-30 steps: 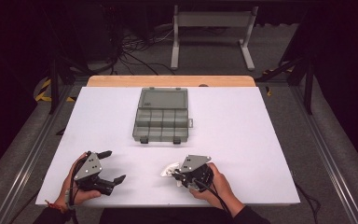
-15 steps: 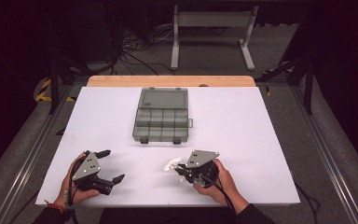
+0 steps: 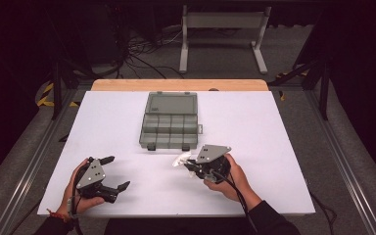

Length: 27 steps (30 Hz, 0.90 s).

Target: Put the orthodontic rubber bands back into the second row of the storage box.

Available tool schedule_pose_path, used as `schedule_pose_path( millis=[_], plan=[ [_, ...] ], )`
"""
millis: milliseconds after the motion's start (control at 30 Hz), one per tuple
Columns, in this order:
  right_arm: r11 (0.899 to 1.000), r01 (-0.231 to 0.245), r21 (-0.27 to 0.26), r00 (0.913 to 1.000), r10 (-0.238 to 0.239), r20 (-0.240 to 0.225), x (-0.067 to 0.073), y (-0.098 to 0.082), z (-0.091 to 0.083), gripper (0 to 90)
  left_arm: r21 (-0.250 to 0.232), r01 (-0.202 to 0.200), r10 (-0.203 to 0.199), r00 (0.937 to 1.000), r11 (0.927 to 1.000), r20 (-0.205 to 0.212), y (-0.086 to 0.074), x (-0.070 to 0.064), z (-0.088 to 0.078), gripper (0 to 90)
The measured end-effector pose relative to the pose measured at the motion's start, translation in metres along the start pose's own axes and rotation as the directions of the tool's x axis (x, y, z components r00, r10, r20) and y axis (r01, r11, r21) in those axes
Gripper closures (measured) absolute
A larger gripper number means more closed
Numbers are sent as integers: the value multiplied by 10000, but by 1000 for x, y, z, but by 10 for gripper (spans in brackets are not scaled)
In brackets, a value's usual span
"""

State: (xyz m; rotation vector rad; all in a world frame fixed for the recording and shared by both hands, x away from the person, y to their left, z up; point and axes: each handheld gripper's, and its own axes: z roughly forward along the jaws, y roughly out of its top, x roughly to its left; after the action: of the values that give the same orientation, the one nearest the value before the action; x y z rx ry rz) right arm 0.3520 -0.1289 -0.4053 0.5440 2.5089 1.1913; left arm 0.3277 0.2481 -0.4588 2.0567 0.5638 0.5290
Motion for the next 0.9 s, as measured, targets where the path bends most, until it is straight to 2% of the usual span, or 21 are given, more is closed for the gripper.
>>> schedule_pose_path(
  millis=[133,200,300,433,500,600,667,733,900],
  plan=[
    [9999,-40,-115,10000,41,85,-12,6,-1,836,-51,122,-121,9999,9999,21,0,2,1,32],
    [9998,-95,-190,9999,96,39,-19,11,0,835,-43,-42,42,10000,10000,-44,0,2,1,32],
    [9990,-236,-377,9997,240,89,-28,18,-1,836,-126,-21,22,10000,9999,35,1,1,2,33],
    [9980,-378,-497,9987,395,321,-42,27,0,836,-100,-165,165,9998,9998,53,2,-1,3,34],
    [9981,-390,-485,9985,408,354,-44,29,0,837,-123,-170,171,9998,9998,74,3,-1,2,34],
    [9976,-508,-468,9981,524,316,-54,38,4,837,-185,-110,112,9999,9998,108,3,-1,2,34],
    [9983,-422,-402,9986,434,308,-59,43,7,837,-128,-143,144,9998,9998,106,2,-1,2,34],
    [9984,-459,-326,9988,464,148,-63,48,12,837,-93,-143,144,9998,9999,116,2,-2,3,34],
    [9995,-310,17,9994,309,171,-68,54,29,837,-122,-164,166,9997,9998,157,2,-2,2,34]
  ],
)
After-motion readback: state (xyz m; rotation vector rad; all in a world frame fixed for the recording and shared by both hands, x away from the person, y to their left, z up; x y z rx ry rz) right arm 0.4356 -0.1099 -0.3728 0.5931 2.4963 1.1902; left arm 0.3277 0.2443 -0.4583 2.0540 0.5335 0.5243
